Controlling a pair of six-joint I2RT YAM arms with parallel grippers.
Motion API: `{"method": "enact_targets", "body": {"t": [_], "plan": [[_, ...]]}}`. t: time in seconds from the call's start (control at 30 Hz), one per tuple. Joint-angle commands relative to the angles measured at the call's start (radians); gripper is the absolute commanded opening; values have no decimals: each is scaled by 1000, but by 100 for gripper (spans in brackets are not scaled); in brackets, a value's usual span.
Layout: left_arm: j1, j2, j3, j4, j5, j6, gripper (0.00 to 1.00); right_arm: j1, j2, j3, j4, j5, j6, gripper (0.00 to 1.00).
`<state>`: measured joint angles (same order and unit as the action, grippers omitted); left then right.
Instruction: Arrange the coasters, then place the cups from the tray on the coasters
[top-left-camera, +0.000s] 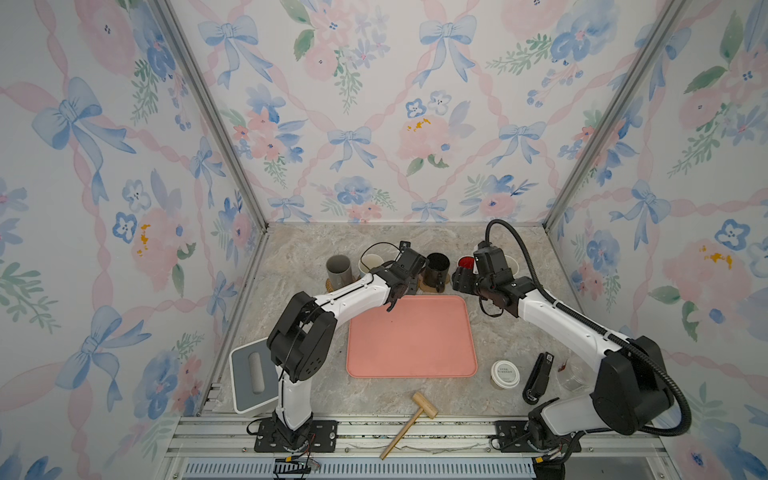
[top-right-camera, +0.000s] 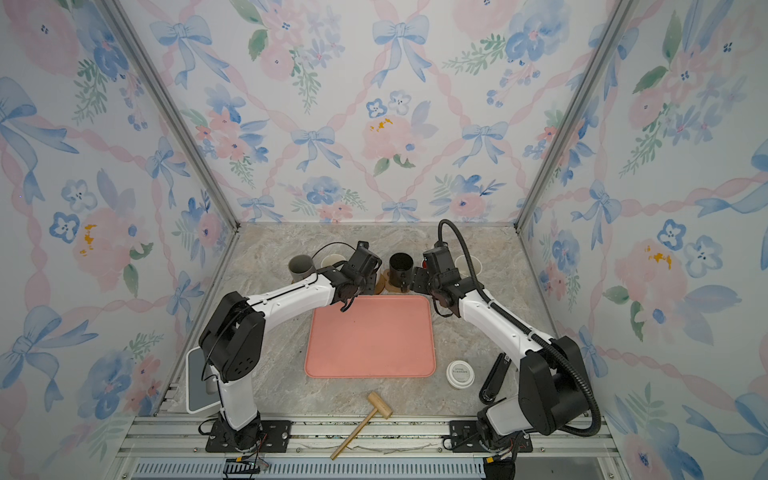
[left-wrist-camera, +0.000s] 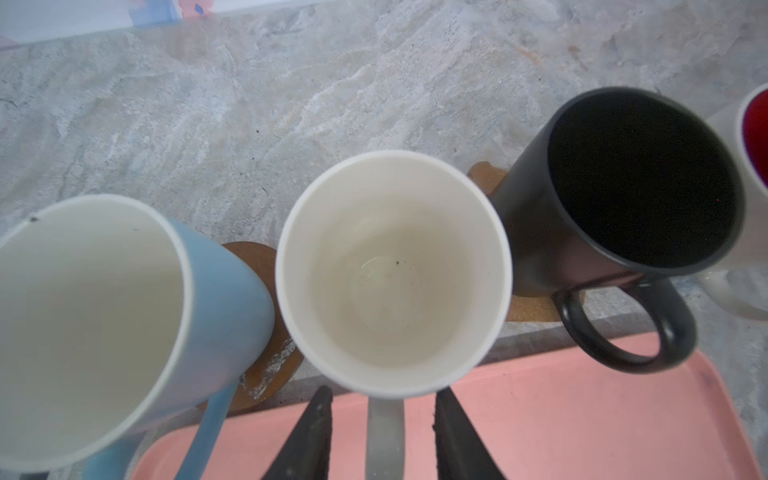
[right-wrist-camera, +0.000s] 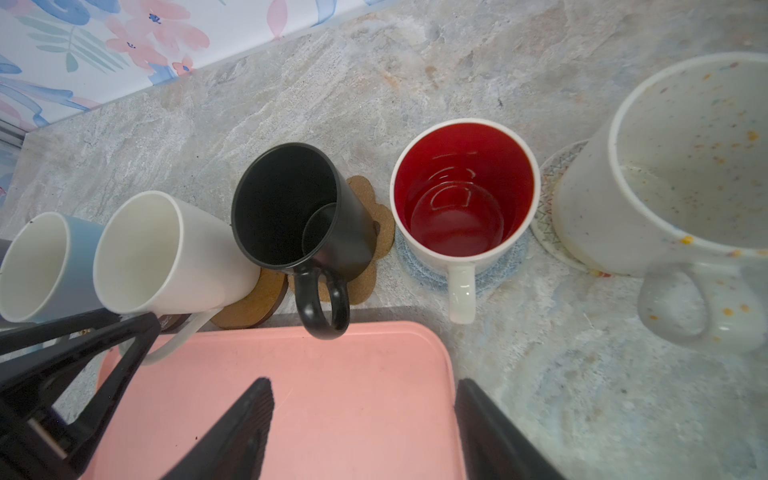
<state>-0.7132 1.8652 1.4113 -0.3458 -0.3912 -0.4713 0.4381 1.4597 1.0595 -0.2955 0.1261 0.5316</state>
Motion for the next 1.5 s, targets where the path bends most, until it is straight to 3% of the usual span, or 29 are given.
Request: {"method": "enact_targets", "body": {"t": [0.0,0.33,0.67,0.93,0.97,1.0,1.27,1.47], "plan": [[-9,-69,-22,5,-46,15,37,-10,-37,-15,-15,-1,-10,73],[-35,-231,-96,8,-119,40,39,-9,-66,-19,-35,15,-21,74],[0,-498,-348,108,-270,143,40,-14,-223,-88,-23,111,-118,79],[107,-776,-715,432,-230,278,65,-18,-337,-157,-7,159,-265,85],[123,-808,-761,465,-223,285,68,-19,-356,-180,12,159,-290,95],[138,-839,-798,491,-220,292,71,-18,-378,-203,31,158,-313,98],[248,-973,-1021,635,-189,315,91,-43,-522,-361,138,206,-418,97],[352,-976,-1128,776,-185,313,98,-170,-530,-476,277,195,-420,97]]}}
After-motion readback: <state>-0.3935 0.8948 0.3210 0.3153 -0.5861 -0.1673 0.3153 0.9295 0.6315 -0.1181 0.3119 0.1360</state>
